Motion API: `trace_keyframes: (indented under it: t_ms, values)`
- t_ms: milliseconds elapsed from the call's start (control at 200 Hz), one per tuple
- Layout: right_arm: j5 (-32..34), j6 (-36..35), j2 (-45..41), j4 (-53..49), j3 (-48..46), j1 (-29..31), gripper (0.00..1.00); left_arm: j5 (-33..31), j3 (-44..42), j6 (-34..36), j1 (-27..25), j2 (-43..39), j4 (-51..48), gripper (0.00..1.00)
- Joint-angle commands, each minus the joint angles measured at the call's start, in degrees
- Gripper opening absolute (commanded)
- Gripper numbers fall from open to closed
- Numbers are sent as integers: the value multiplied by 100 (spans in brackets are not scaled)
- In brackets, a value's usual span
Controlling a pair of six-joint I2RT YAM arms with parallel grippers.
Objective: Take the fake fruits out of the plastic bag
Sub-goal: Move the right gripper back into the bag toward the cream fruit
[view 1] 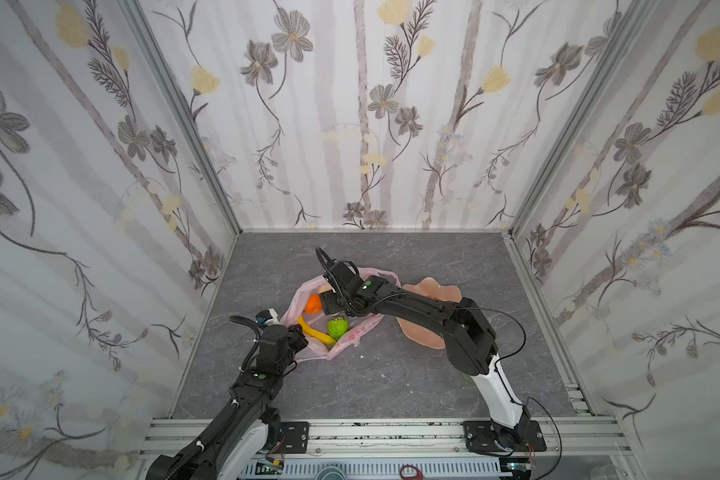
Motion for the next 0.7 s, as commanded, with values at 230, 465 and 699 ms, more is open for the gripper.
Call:
trace_keyframes:
  t_ms: [230,465,699]
  values:
    - [69,-46,465,115,420,5,77,47,-31,34,5,-19,237,15]
    - [102,-22,768,29,571,7,78,60,-31,30,5,-21,236,15]
    - [53,82,941,18,652,6,78,68,-34,29,6,-26,234,15]
